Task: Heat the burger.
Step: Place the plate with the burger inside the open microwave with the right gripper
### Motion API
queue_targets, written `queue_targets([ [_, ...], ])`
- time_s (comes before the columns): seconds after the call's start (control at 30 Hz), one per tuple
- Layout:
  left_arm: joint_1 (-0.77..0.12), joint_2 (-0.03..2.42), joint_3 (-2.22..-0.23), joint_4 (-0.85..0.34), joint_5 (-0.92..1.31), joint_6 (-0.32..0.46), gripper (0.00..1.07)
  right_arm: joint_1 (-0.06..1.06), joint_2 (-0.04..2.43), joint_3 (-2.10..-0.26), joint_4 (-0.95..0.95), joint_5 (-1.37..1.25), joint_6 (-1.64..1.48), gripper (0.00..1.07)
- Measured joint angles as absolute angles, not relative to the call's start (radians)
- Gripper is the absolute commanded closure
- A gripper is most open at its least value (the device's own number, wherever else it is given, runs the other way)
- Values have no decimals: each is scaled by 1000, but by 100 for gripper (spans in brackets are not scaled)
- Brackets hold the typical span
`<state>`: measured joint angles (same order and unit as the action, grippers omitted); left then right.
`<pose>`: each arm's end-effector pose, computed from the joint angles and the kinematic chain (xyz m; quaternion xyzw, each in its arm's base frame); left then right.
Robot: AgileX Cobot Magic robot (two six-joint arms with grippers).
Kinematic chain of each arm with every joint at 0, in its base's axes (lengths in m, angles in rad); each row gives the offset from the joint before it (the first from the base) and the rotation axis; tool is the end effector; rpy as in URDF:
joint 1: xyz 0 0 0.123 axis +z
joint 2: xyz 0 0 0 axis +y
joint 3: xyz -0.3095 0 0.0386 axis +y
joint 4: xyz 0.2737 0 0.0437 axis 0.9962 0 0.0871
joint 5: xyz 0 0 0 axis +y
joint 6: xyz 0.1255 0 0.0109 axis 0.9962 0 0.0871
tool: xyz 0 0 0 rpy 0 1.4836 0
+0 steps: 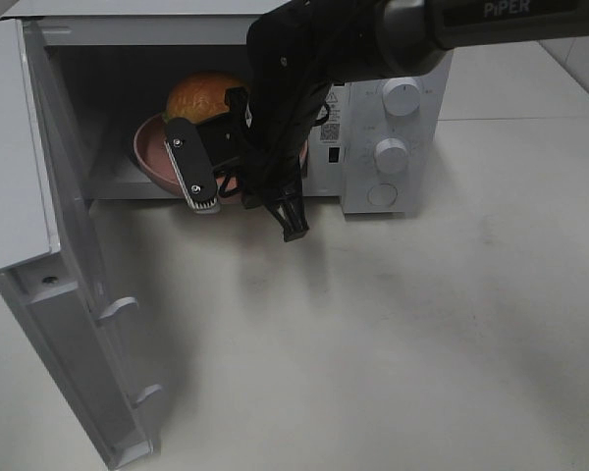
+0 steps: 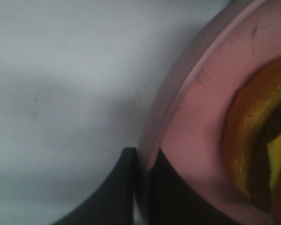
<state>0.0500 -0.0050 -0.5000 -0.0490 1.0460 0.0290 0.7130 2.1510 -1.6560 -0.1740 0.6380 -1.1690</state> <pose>0.0221 -0.0042 0.2755 -0.0081 0.8478 -0.0035 0.5303 0.4072 0.3349 0.1611 -0.8093 0.5230 -0.1248 0.2364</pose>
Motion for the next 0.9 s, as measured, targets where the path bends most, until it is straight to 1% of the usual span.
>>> queue_targets([
  [0.13,50,-5,-500,-49,1046,29,9,713,2210,-1745,-203,679,-1126,107],
  [0.23,50,-5,-500,-50,1046,29,9,713,2219,-1760,-208,686,-1124,107],
  [0.3,50,-5,-500,-50,1046,29,9,711,2250,-1811,-210,705,-1123,107],
  [0.6,50,-5,-500,-50,1046,29,9,711,2290,-1877,-218,708,-1123,104],
  [0.7,50,-5,-500,-50,1046,29,9,709,2317,-1909,-237,708,-1123,102],
  [0.73,50,-5,-500,-50,1046,29,9,709,2320,-1915,-237,708,-1123,101],
  [0.77,50,-5,-500,-50,1046,29,9,706,2327,-1922,-240,703,-1123,97],
  [0.87,50,-5,-500,-50,1046,29,9,705,2328,-1925,-241,697,-1123,95],
  [0.9,50,-5,-500,-50,1046,29,9,700,2330,-1927,-245,686,-1123,89],
])
